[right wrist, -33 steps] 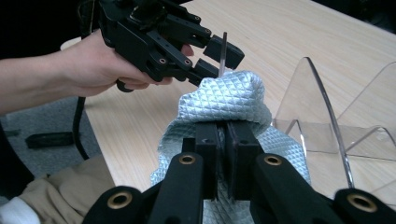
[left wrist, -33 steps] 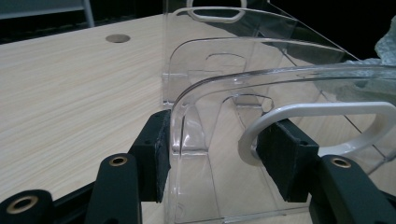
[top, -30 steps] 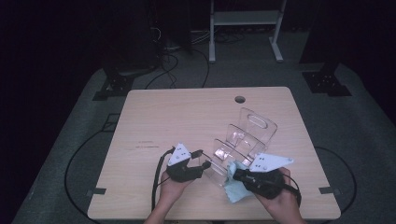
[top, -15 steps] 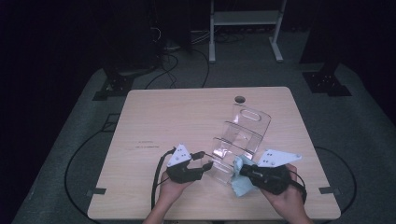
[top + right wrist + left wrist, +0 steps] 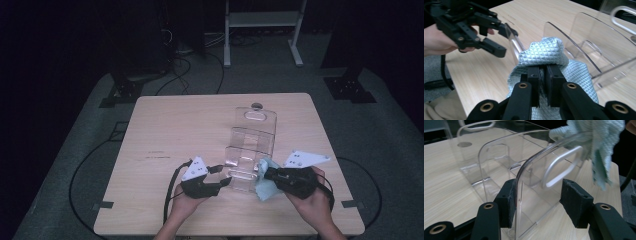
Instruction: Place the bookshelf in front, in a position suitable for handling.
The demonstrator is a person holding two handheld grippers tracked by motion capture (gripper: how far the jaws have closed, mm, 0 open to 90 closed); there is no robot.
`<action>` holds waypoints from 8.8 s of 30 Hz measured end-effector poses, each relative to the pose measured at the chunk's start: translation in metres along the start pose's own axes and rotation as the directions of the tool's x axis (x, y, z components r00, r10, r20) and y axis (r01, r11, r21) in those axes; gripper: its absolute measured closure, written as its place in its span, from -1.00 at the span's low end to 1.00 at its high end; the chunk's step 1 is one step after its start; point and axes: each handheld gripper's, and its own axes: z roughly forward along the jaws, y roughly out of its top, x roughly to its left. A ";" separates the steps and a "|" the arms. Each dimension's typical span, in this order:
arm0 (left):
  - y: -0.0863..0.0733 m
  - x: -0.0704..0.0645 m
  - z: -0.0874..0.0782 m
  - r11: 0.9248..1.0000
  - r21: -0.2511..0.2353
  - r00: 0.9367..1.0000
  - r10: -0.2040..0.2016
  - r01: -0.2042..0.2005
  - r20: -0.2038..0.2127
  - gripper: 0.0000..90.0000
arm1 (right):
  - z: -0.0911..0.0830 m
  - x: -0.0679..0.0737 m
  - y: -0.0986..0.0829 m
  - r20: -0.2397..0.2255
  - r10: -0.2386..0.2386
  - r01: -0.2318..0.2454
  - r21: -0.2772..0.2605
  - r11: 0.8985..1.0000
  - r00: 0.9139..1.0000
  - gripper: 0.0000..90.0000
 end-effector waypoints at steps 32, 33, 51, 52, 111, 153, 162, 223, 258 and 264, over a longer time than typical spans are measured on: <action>0.008 -0.025 0.010 0.992 0.041 0.983 0.110 -0.117 0.150 0.08 | -0.008 -0.033 -0.004 0.071 0.102 -0.099 -0.043 0.994 0.992 0.88; 0.008 -0.024 0.010 0.993 0.040 0.983 0.108 -0.115 0.149 0.08 | -0.008 -0.034 -0.004 0.069 0.102 -0.099 -0.043 0.994 0.992 0.88; 0.010 -0.024 0.006 0.989 0.052 0.979 0.128 -0.138 0.156 0.19 | -0.006 -0.035 -0.002 0.054 0.090 -0.088 -0.043 0.995 0.994 0.89; 0.010 -0.025 0.006 0.988 0.055 0.978 0.130 -0.141 0.163 0.19 | -0.005 -0.035 -0.002 0.056 0.091 -0.089 -0.042 0.995 0.994 0.89; 0.025 0.052 -0.004 0.996 0.050 0.996 0.077 -0.075 -0.053 -0.78 | 0.000 -0.037 0.003 0.050 0.076 -0.074 -0.032 0.997 0.996 0.89; 0.016 0.068 0.010 0.994 0.101 0.997 0.056 -0.050 -0.058 -0.80 | 0.007 -0.039 0.005 0.009 0.070 -0.070 -0.041 0.997 0.997 0.89; 0.005 0.063 -0.016 0.995 0.099 0.994 0.037 -0.026 -0.106 -0.80 | 0.020 -0.029 0.012 -0.020 0.048 -0.049 -0.046 0.998 0.999 0.88; 0.003 0.034 -0.013 0.996 0.074 0.967 -0.036 0.057 -0.253 -0.79 | 0.039 0.029 0.031 -0.178 -0.001 0.003 0.011 1.000 0.984 0.90; 0.002 0.036 -0.012 0.996 0.071 0.970 -0.038 0.056 -0.241 -0.78 | 0.033 0.011 0.029 -0.139 0.013 -0.014 -0.010 1.000 0.990 0.90; 0.003 0.035 -0.012 0.995 0.075 0.970 -0.040 0.059 -0.242 -0.78 | 0.027 -0.025 0.024 -0.062 0.091 -0.093 -0.032 0.995 0.994 0.89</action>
